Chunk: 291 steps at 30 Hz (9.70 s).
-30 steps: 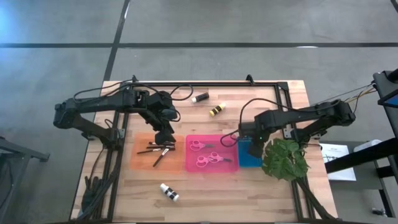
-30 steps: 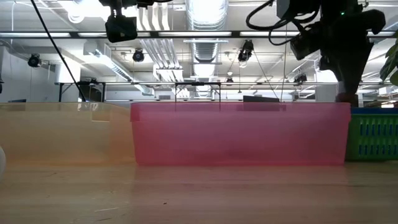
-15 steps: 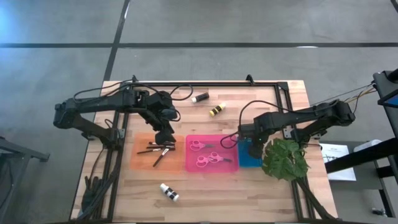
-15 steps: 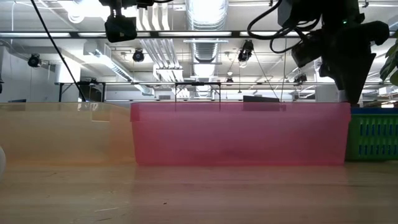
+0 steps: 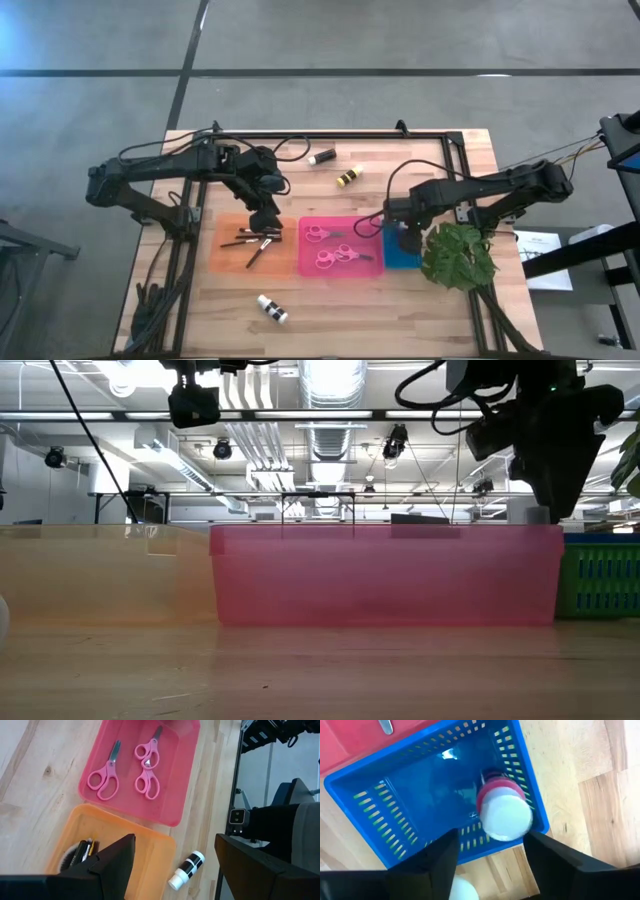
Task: Pick & Place Paint Supplies
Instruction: Put the pink paint bottle into the blue bin, then put the white paint bottle into the blue bin
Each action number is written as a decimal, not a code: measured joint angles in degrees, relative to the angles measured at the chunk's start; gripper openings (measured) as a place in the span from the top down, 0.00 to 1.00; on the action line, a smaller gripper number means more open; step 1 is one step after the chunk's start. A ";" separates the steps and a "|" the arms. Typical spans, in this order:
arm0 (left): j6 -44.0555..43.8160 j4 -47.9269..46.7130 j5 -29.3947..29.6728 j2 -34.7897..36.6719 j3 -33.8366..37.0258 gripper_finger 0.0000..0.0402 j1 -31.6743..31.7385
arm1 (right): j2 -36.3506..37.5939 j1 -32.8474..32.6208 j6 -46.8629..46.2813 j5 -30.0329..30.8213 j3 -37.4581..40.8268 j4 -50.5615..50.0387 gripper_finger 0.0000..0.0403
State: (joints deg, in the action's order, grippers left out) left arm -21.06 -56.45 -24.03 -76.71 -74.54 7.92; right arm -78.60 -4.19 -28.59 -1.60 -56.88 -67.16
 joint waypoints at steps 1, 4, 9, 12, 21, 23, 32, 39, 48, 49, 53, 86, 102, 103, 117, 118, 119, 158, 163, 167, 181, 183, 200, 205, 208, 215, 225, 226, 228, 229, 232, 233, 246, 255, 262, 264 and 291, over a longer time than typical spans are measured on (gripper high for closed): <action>0.00 0.00 -0.11 0.00 0.00 0.29 0.00 | 0.11 0.00 -0.15 -0.22 0.02 0.02 0.45; -0.01 0.00 -0.42 0.00 0.00 0.29 0.00 | 0.65 0.00 -0.79 -1.10 0.00 0.00 0.44; 0.00 0.00 -0.57 0.00 0.00 0.29 0.00 | 2.51 -0.02 -2.51 -1.22 0.00 -0.02 0.44; 0.00 0.00 -0.61 0.00 0.00 0.29 0.00 | 4.66 -0.02 -4.35 -1.41 -0.85 -0.48 0.43; 0.00 -0.02 -0.61 0.00 0.00 0.29 0.00 | 7.57 1.53 2.53 6.79 -11.32 6.91 0.43; -0.02 -0.02 -0.61 0.00 0.00 0.29 -0.04 | 4.98 4.02 9.94 6.90 -14.28 9.01 0.43; -0.30 -1.13 -0.60 0.00 0.00 0.29 -1.92 | -7.31 15.63 35.07 -3.72 -28.59 7.25 0.43; 3.93 -7.99 -2.16 0.15 0.00 0.33 -16.16 | -8.38 17.02 36.37 -6.05 -33.51 6.19 0.43; -10.32 -6.58 11.86 -0.84 0.00 0.47 -41.35 | -4.91 16.22 29.12 -7.89 -33.53 6.08 0.43; -16.64 -6.10 12.82 -0.94 -0.02 0.47 -42.39 | -4.54 15.94 28.57 -7.89 -33.51 6.10 0.43; -50.46 -2.30 16.62 -1.01 1.64 0.48 -44.11 | -2.97 14.74 25.84 -7.94 -33.48 5.97 0.43; -114.93 6.32 15.62 -28.50 -5.74 0.48 -41.13 | 8.57 14.32 40.66 -15.55 -36.65 6.08 0.43; -116.19 8.66 13.25 -36.91 -4.83 0.48 -40.76 | 9.87 14.32 41.70 -15.35 -36.68 4.29 0.43; -116.30 8.68 13.05 -37.38 -4.83 0.48 -40.72 | 9.87 14.32 41.70 -15.35 -36.68 4.24 0.43; -114.50 12.32 13.37 -40.98 -4.57 0.48 -42.31 | 9.94 14.32 41.02 -15.24 -36.68 3.89 0.43; -114.44 12.48 13.24 -41.09 -4.57 0.48 -42.52 | 9.94 14.32 41.02 -15.20 -36.68 3.89 0.43; -114.42 12.53 13.26 -41.11 -4.57 0.49 -42.80 | 9.94 14.32 41.02 -15.15 -36.68 3.93 0.43; -40.95 11.01 26.65 -10.59 -9.18 0.68 -36.93 | -11.72 9.94 51.47 -50.01 -46.52 15.82 0.43; -35.45 9.65 26.06 -9.64 -9.16 0.68 -33.96 | -20.13 8.01 51.37 -49.91 -56.65 13.30 0.43; -33.20 10.10 25.31 -9.64 -9.16 0.68 -33.14 | -24.65 7.53 51.47 -49.51 -63.35 10.61 0.43; -30.14 22.05 28.69 -8.76 -9.18 0.68 -31.80 | -29.01 7.31 50.89 -48.60 -66.25 10.10 0.43; -30.12 23.06 29.20 -8.72 -9.18 0.68 -31.67 | -28.92 7.15 50.95 -47.99 -66.25 10.51 0.43; -27.10 26.93 29.73 -8.74 -9.18 0.68 -29.09 | -28.86 6.56 51.11 -47.72 -65.88 12.05 0.43; -27.10 27.65 29.86 -8.74 -9.18 0.68 -28.76 | -28.86 6.56 51.32 -47.72 -65.66 12.16 0.43; -27.10 27.65 30.08 -8.74 -9.18 0.68 -28.70 | -28.86 6.56 51.52 -47.72 -65.57 12.28 0.43; -27.12 27.54 29.90 -8.74 -9.18 0.68 -28.75 | -28.86 6.56 51.98 -46.45 -65.57 12.57 0.43; -27.08 27.47 29.87 -8.74 -9.18 0.68 -28.57 | -28.86 6.62 53.03 -46.34 -65.55 12.43 0.71; -27.08 27.51 29.87 -8.74 -9.18 0.68 -28.57 | -28.86 6.62 53.31 -46.33 -65.55 12.28 0.73; -27.08 27.51 29.89 -8.79 -9.18 0.68 -28.49 | -28.86 6.60 53.63 -46.36 -65.55 12.08 0.74; -27.07 27.50 29.90 -8.79 -9.18 0.68 -28.48 | -28.86 6.60 53.79 -46.45 -65.55 12.03 0.74; -26.71 27.80 30.09 -8.79 -9.18 0.68 -28.46 | -28.86 6.60 53.77 -46.62 -65.56 11.88 0.74; -26.72 27.79 30.16 -8.79 -9.18 0.67 -28.46 | -28.86 6.60 53.82 -46.66 -65.55 11.81 0.74; -27.71 5.56 29.86 -1.04 -9.13 0.20 -28.46 | -28.71 7.47 50.80 -45.26 -67.44 7.96 0.74; -36.28 -14.86 38.95 2.68 -6.83 0.14 -23.25 | -28.06 8.83 26.79 -18.75 -66.56 -11.26 0.74; -35.39 -18.16 40.05 3.61 -2.36 0.14 -16.83 | -24.89 8.29 6.11 -11.56 -59.38 -14.52 0.74; -35.34 -17.91 40.15 4.06 -0.86 0.14 -15.63 | -23.46 7.20 0.79 -7.91 -56.13 -14.45 0.74; -31.04 -7.82 40.91 9.16 6.69 0.14 -14.14 | -4.92 -3.88 -35.46 10.37 -21.23 -7.55 0.74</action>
State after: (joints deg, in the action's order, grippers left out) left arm -52.10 -64.27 16.88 -67.55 -67.85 -6.22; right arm -83.52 -8.07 -64.05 8.77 -78.11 -74.70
